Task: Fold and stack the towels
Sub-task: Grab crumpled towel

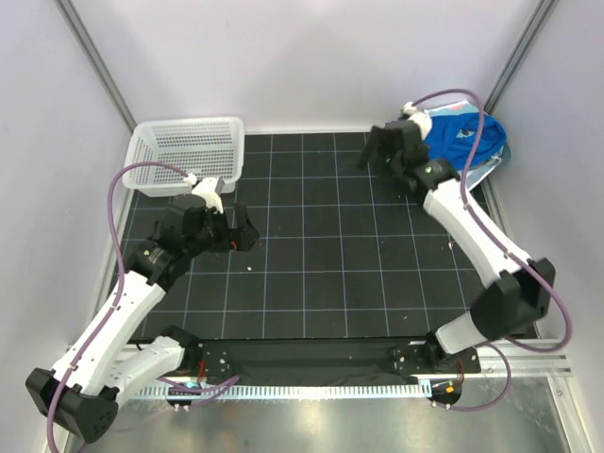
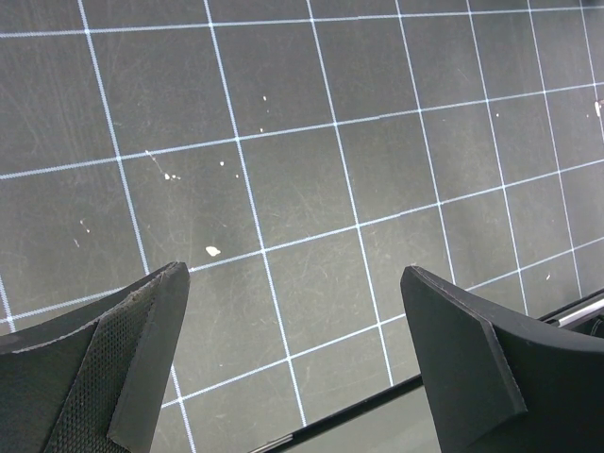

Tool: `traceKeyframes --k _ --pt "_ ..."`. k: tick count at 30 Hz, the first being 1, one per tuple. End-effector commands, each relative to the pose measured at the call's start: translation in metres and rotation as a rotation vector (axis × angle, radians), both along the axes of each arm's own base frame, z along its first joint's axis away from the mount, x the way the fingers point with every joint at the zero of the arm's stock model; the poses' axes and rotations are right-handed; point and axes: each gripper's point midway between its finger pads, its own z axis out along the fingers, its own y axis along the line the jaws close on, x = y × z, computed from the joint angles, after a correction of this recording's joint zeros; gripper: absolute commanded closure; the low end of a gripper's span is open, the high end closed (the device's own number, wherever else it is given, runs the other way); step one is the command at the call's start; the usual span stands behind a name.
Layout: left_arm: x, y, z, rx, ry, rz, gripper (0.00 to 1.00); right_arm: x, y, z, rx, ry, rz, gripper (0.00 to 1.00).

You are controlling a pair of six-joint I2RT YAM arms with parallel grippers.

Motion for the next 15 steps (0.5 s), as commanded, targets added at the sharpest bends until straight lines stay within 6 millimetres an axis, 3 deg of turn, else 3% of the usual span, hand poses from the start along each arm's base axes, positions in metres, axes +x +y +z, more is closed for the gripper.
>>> traceKeyframes --k 1,3,5,6,7,10,15 --pt "0.005 -0.002 0.009 -0.027 -0.036 0.009 0.0 0.043 -0.045 0.01 0.008 0.005 -0.108 0.0" --pt "0.005 -0.002 0.01 -0.028 -0.037 0.006 0.01 0.063 -0.069 -0.001 -0.011 0.033 -0.179 0.0" --pt "0.005 -0.002 0.009 -0.027 -0.036 0.006 0.01 0.079 -0.091 0.008 -0.031 0.002 -0.262 0.0" --pt "0.005 -0.002 0.01 -0.03 -0.037 0.007 0.0 0.089 -0.111 -0.004 -0.044 0.03 -0.319 0.0" --pt "0.004 -0.002 0.009 -0.029 -0.036 0.004 0.01 0.097 -0.121 0.002 -0.04 0.013 -0.353 0.01" --pt "0.004 -0.002 0.01 -0.034 -0.037 0.004 0.0 0.117 -0.157 -0.014 -0.032 0.045 -0.456 0.02" --pt "0.004 -0.004 0.012 -0.049 -0.035 -0.005 0.0 0.136 -0.193 -0.033 -0.043 0.063 -0.57 0.04"
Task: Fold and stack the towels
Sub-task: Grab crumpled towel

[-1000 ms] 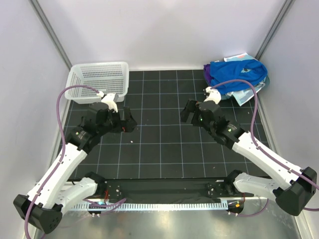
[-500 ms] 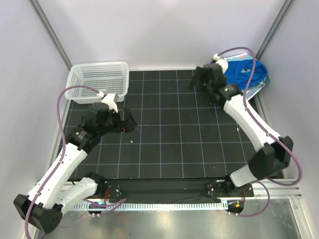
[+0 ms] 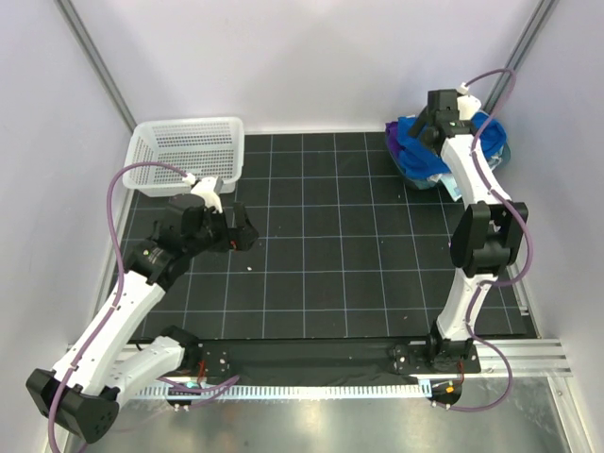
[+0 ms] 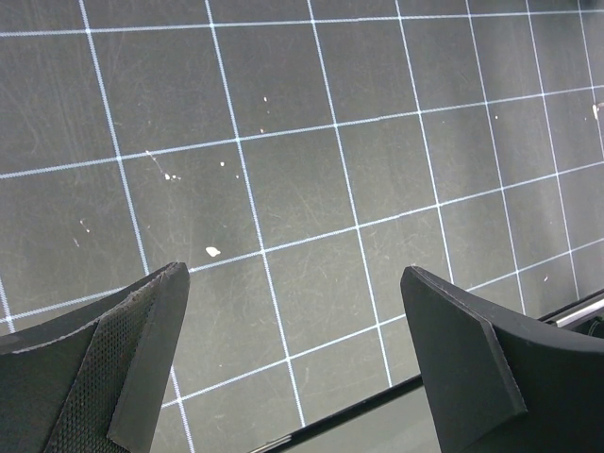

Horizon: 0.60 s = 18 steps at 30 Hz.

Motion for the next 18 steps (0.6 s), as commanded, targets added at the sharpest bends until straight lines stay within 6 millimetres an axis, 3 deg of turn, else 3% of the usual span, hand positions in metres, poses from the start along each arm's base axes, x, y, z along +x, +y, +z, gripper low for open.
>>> traceKeyframes --k 1,5,9,15,18 --pt "0.004 -0.005 0.012 -0.046 -0.036 -0.01 0.0 0.013 -0.027 0.015 -0.01 -0.052 -0.107 0.05" --pt "0.003 -0.006 0.011 -0.054 -0.029 -0.015 0.0 0.026 -0.048 -0.006 0.004 -0.034 -0.166 0.09" --pt "0.004 -0.007 0.012 -0.058 -0.031 -0.019 0.0 0.04 -0.052 -0.015 0.011 -0.047 -0.184 0.12" --pt "0.003 -0.007 0.013 -0.062 -0.035 -0.02 0.0 0.057 -0.047 -0.01 0.053 -0.094 -0.172 0.36" --pt "0.002 -0.007 0.014 -0.065 -0.039 -0.021 0.0 0.06 -0.046 -0.006 0.057 -0.093 -0.167 0.62"
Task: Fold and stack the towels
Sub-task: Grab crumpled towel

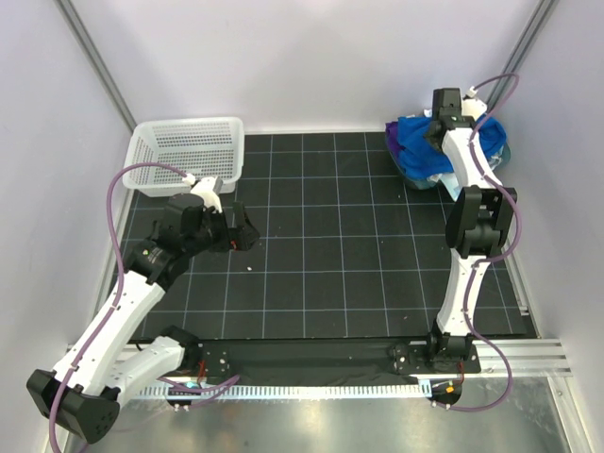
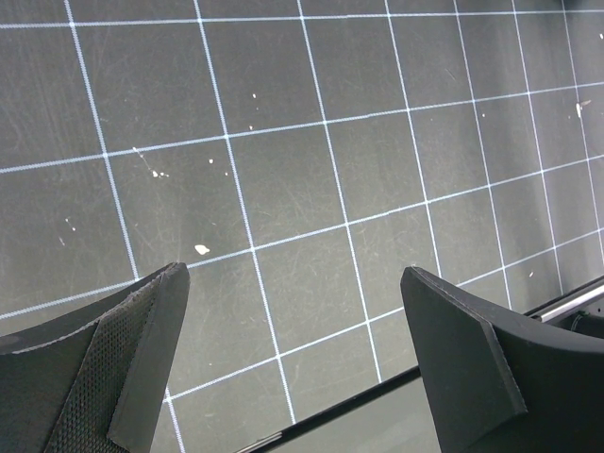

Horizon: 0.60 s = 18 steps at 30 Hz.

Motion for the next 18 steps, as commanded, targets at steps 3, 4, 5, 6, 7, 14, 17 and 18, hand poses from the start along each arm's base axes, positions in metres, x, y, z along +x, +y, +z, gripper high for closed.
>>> traceKeyframes --k 3,4,5,6,7,14,17,18 --pt "0.003 -0.004 0.015 -0.041 -0.056 -0.017 0.01 0.018 0.002 0.039 0.011 -0.116 0.001 0.68" --pt "0.003 -0.004 0.015 -0.041 -0.056 -0.017 0.0 0.02 0.003 0.038 0.013 -0.114 0.006 0.68" --pt "0.003 -0.005 0.014 -0.043 -0.054 -0.02 0.0 0.019 0.003 0.036 0.014 -0.102 0.005 0.68" --pt "0.003 -0.005 0.014 -0.043 -0.055 -0.019 0.0 0.019 0.004 0.036 0.012 -0.1 0.009 0.71" --pt "0.003 -0.005 0.014 -0.045 -0.053 -0.019 0.0 0.018 0.004 0.035 0.012 -0.098 0.011 0.71" --pt "0.002 -0.005 0.015 -0.048 -0.056 -0.022 0.0 0.014 0.006 0.036 -0.007 -0.083 0.02 0.69" --pt "0.003 -0.005 0.015 -0.047 -0.055 -0.022 0.0 0.008 0.003 0.035 -0.027 -0.084 0.013 0.56" --pt "0.003 -0.005 0.015 -0.048 -0.056 -0.021 0.01 0.005 0.002 0.039 -0.029 -0.094 0.013 0.52"
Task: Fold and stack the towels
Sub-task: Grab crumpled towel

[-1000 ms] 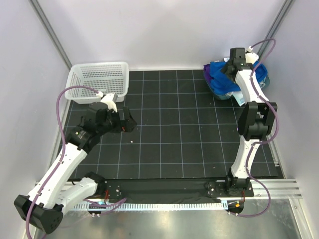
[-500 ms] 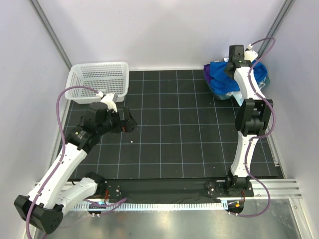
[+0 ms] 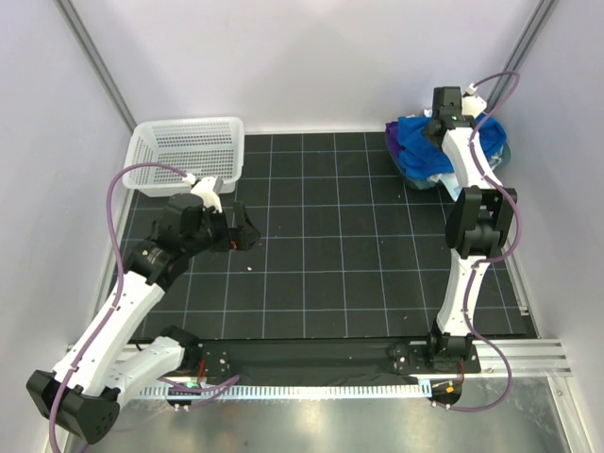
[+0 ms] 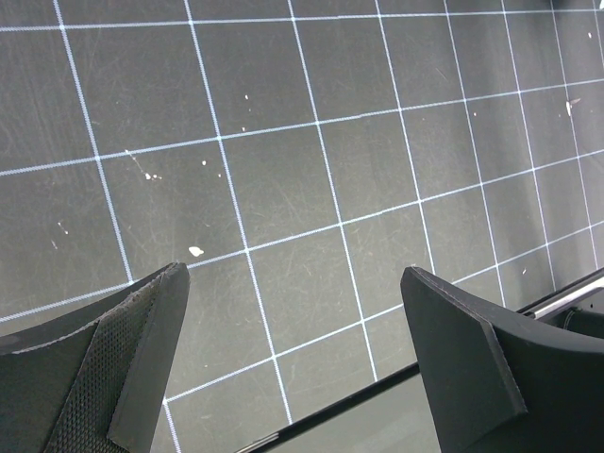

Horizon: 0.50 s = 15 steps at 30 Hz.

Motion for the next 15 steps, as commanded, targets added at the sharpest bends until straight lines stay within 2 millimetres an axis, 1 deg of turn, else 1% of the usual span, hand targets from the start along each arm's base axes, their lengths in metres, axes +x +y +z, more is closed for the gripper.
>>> traceKeyframes --k 1,3,6,9,10,11,13,14,15 --pt "0.003 -0.004 0.013 -0.037 -0.05 -0.012 0.0 -0.007 -0.005 0.018 -0.04 -0.041 -0.016 0.5" --pt "0.003 -0.004 0.012 -0.04 -0.043 -0.014 0.0 -0.009 -0.005 0.016 -0.049 -0.033 -0.012 0.47" --pt "0.003 -0.005 0.011 -0.039 -0.042 -0.018 0.0 -0.007 -0.007 0.008 -0.057 -0.011 -0.014 0.47" --pt "0.003 -0.004 0.012 -0.039 -0.047 -0.014 0.01 -0.002 -0.005 0.006 -0.047 -0.011 -0.01 0.5" --pt "0.004 -0.003 0.012 -0.037 -0.05 -0.01 0.0 -0.001 -0.004 0.003 -0.039 -0.011 -0.007 0.53" --pt "0.003 -0.003 0.012 -0.035 -0.049 -0.009 0.0 0.0 -0.003 0.003 -0.033 -0.013 -0.007 0.58" --pt "0.003 -0.003 0.013 -0.037 -0.05 -0.009 0.0 0.001 -0.002 0.008 -0.026 -0.025 -0.007 0.65" --pt "0.003 -0.003 0.012 -0.035 -0.049 -0.007 0.0 0.001 -0.002 0.008 -0.023 -0.025 -0.006 0.72" --pt "0.003 -0.003 0.012 -0.035 -0.049 -0.009 0.0 0.001 0.0 0.011 -0.025 -0.031 -0.003 0.77"
